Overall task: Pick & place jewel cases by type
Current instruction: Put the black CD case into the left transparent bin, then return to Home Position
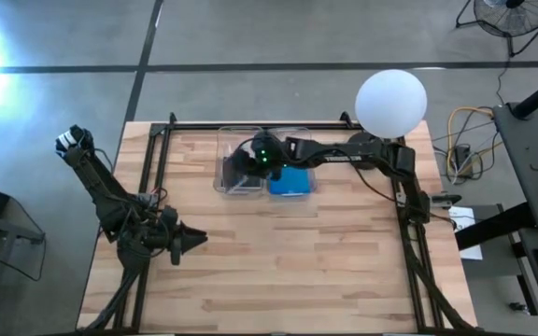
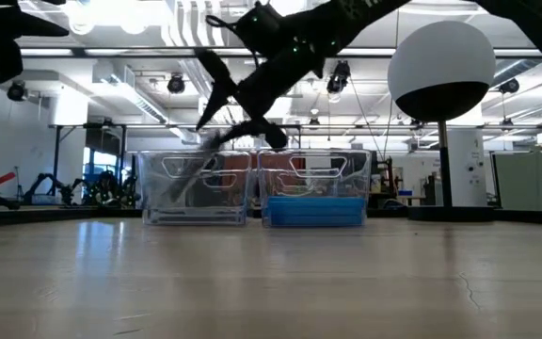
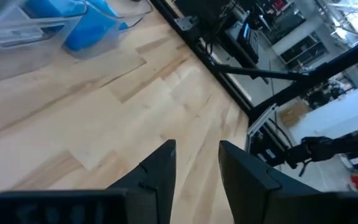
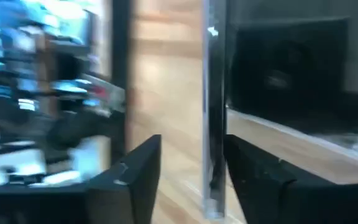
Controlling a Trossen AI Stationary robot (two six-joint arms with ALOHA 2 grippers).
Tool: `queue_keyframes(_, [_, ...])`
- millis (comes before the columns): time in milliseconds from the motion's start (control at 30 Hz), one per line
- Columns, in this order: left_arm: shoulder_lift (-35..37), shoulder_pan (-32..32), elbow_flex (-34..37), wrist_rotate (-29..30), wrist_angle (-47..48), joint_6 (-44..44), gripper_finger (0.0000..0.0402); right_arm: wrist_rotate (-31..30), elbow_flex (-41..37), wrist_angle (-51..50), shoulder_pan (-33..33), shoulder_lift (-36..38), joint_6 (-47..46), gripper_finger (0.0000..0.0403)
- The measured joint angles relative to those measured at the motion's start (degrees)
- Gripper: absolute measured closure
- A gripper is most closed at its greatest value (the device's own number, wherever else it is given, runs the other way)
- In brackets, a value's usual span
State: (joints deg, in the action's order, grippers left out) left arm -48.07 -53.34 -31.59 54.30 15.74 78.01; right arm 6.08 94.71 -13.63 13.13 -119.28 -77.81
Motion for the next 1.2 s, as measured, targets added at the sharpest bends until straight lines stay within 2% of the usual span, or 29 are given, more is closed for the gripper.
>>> queue_keyframes(133, [0.2, 0.0, 0.0, 0.2, 0.9, -0.2, 0.0298, -0.8, 0.6, -14.1, -0.7, 2.0, 6.7, 0.02])
queue_keyframes(267, [0.3, 0.0, 0.0, 1.1, 0.8, -0.2, 0.0298, -5.1, 1.5, -25.4, -4.8, 8.9, 16.2, 0.0184])
queue_keyframes(400, [0.4, 0.3, 0.0, 4.4, 0.8, 0.3, 0.0298, -18.0, 1.7, -35.6, -13.9, 16.5, 24.2, 0.0179])
queue_keyframes(500, [1.4, 0.4, 0.0, 5.8, 0.8, 4.8, 0.0298, -24.6, 1.5, -42.0, -20.1, 21.2, 27.2, 0.0179])
queue_keyframes(533, [1.9, 0.3, 0.0, 3.8, 0.7, 7.2, 0.0298, -26.2, 1.5, -44.0, -21.9, 23.2, 26.3, 0.0179])
queue_keyframes(600, [2.4, 0.3, 0.0, 1.8, -0.7, 10.5, 0.0298, -28.8, 1.5, -46.7, -25.1, 27.1, 17.3, 0.0178])
queue_keyframes(667, [2.2, 0.7, 0.0, 6.6, -3.6, 3.7, 0.0298, -33.7, 1.4, -46.1, -29.4, 30.8, 16.5, 0.0177])
queue_keyframes(700, [2.2, 1.6, 0.0, 7.6, -5.5, 0.0, 0.0298, -37.4, 1.0, -43.5, -32.1, 32.3, 19.3, 0.0176])
queue_keyframes(733, [2.5, 3.3, 0.2, 6.0, -7.0, -2.4, 0.0298, -40.7, 0.3, -39.6, -34.7, 33.6, 21.8, 0.0176])
queue_keyframes(800, [2.1, 9.2, 1.6, -2.7, -15.5, -9.3, 0.0298, -39.3, -2.8, -32.0, -37.1, 36.2, 25.9, 0.0178])
queue_keyframes(867, [0.2, 17.2, 4.9, -14.7, -31.7, -18.1, 0.0298, -34.2, -8.7, -21.5, -37.8, 38.8, 30.3, 0.0179])
queue_keyframes(933, [-2.9, 24.3, 8.4, -30.1, -48.2, -26.2, 0.0298, -29.1, -16.7, -7.6, -37.0, 40.3, 33.8, 0.0179])
queue_keyframes(1000, [-5.2, 31.5, 10.1, -45.0, -60.7, -31.4, 0.0298, -21.4, -24.8, 3.5, -35.0, 41.5, 36.9, 0.0177])
queue_keyframes(1033, [-5.3, 35.2, 10.5, -51.8, -64.0, -32.4, 0.0298, -17.2, -28.2, 6.0, -33.6, 43.0, 38.5, 0.0176])
queue_keyframes(1100, [-2.9, 41.9, 11.1, -62.5, -64.3, -32.8, 0.0298, -12.0, -33.3, 8.3, -30.7, 48.6, 41.3, 0.0174])
queue_keyframes(1200, [4.3, 50.4, 11.1, -69.2, -59.5, -33.5, 0.0298, -11.7, -39.5, 10.3, -26.8, 60.6, 45.2, 0.0175])
